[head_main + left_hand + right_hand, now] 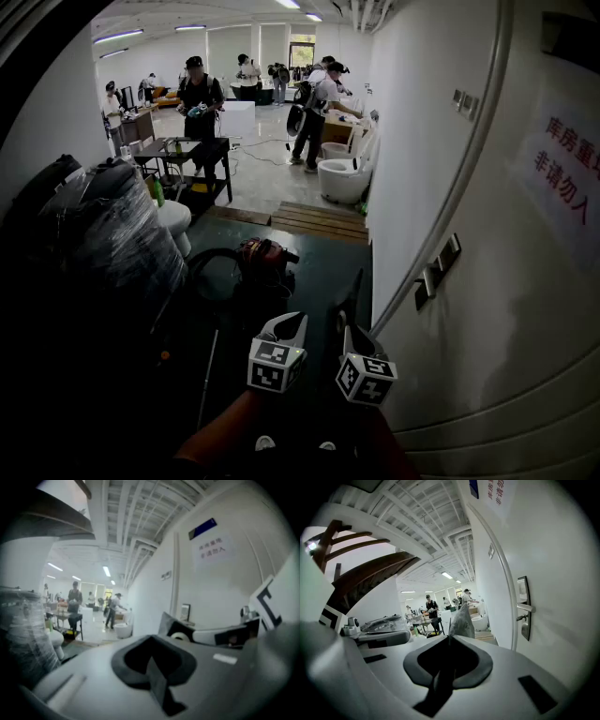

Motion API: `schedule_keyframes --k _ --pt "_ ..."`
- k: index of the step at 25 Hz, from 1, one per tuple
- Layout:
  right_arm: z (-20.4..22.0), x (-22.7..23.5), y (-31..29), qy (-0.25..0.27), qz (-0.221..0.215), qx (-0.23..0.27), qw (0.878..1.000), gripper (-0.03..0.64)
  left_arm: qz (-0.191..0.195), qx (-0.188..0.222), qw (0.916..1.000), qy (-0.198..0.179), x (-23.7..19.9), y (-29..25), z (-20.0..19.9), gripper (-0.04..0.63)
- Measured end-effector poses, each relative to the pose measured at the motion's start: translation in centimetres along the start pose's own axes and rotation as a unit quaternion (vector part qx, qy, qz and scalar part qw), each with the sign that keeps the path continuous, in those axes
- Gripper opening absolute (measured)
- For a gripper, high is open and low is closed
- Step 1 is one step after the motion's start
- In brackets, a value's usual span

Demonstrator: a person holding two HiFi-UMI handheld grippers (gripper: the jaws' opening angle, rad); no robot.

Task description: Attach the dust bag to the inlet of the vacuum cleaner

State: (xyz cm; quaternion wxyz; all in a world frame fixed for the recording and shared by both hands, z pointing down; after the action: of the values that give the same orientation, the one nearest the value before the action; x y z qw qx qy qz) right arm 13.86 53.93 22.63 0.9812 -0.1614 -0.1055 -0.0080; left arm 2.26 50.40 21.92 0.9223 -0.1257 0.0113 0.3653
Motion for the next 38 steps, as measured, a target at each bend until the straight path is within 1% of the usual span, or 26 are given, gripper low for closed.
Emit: schedule_keyframes --k 10,16,20,24,32,36,38 --pt "0.1 -2.3 -0.4 0.009 0.006 0.009 1.0 0.02 0.005 0.003 1.0 -0.007 -1.6 1.2 -0.2 -0.002" --pt "0.5 -5.1 -1.0 0.008 0.007 0.014 1.0 0.02 0.011 0.007 0.9999 -0.01 -4.0 2.6 -0.2 -0.002" --pt "1.1 -7.0 -1.5 0.004 0.017 0.017 1.0 0.021 0.015 0.01 0.9998 -0.006 -6.1 3.8 0.4 -0.002" --pt "1.7 -8.0 -1.9 0.004 0.022 0.012 1.0 0.02 0.013 0.004 0.9999 0.009 -8.0 4.3 1.6 -0.002" --pt "1.9 -9.3 -5.7 0.0 0.015 -0.005 1.0 0.021 0.003 -0.007 0.9998 0.017 -11.4 3.4 2.2 -0.003" --pt "1.4 -8.7 -9.0 -0.007 0.01 -0.009 1.0 0.021 -0.006 -0.013 0.9998 0.017 -13.6 1.2 2.1 -0.002" --pt "0.9 -8.2 -11.1 -0.014 0.007 -0.008 1.0 0.021 -0.008 -0.015 0.9998 0.011 -14.7 -0.6 1.9 -0.002"
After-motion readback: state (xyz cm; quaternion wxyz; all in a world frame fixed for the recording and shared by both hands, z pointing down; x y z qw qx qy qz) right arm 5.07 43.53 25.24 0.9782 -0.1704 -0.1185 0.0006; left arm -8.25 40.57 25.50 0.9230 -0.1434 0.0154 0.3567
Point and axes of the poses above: the fingertips, and each gripper's own axes: y backward along the fingers, x to its right, z out of its underside, the point moved 2 cm from there along y, backward along the fingers, and after that the axes turned 4 degrees about z, right-handed, at the moved point
